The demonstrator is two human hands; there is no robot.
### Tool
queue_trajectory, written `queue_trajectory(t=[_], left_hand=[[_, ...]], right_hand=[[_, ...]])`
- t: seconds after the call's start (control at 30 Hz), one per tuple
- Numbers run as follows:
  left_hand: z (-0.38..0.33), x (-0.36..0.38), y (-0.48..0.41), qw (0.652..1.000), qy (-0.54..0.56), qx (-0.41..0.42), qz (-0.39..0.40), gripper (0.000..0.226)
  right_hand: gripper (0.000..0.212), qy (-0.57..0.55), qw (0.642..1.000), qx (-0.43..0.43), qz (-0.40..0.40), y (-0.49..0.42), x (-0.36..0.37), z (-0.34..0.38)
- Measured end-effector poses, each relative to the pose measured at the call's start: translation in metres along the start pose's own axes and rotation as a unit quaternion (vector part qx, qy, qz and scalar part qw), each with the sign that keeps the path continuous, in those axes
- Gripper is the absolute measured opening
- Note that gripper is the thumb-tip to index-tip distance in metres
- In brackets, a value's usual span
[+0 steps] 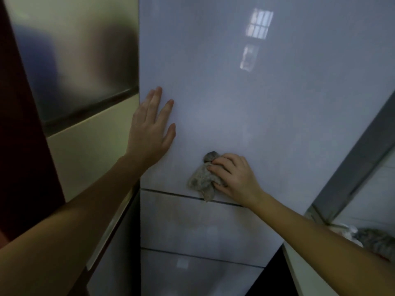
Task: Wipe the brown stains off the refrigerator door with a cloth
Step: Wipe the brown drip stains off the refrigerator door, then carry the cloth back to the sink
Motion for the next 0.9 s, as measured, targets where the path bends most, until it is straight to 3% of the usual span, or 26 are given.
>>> queue_trajectory(t=[0.1,0.17,0.27,0.37,0.47,0.63,0.77,0.9], left_hand=[[-0.009,-0.001,0.012,1.000,0.011,-0.019,0.022,0.054],[-0.013,0.005,0.029,0.998,0.027,-0.039,0.050,0.051],[-0.023,0.023,0.071,0.988,0.075,-0.072,0.116,0.043],[-0.045,0.049,0.132,0.960,0.129,-0.095,0.230,0.039],[-0.066,0.087,0.210,0.895,0.167,-0.141,0.389,0.034],[-0.100,0.130,0.341,0.762,0.148,-0.206,0.595,0.027],[-0.127,0.145,0.396,0.692,0.153,-0.217,0.671,0.034],[-0.149,0.163,0.414,0.654,0.173,-0.204,0.708,0.033]], right_hand=[[0.038,-0.091,0.991,0.100,0.011,0.014,-0.006,-0.007],[0.040,-0.178,0.965,0.191,0.022,0.032,-0.009,-0.007],[0.039,-0.322,0.885,0.331,0.058,0.075,-0.007,0.004],[0.036,-0.432,0.777,0.448,0.095,0.139,0.006,0.034],[0.025,-0.505,0.653,0.553,0.109,0.213,0.018,0.073],[0.022,-0.514,0.512,0.676,0.127,0.337,0.019,0.133],[0.026,-0.470,0.480,0.726,0.143,0.405,-0.011,0.167],[0.020,-0.436,0.465,0.760,0.129,0.444,-0.042,0.188]])
Point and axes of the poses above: each hand's wrist, its own y-axis away from the middle knuckle, its own x-axis out of the palm, z = x × y, the point moved 7 cm from there along -y, towards the middle knuckle, and after that the axes turned 11 degrees about z, right-handed, at the moved point
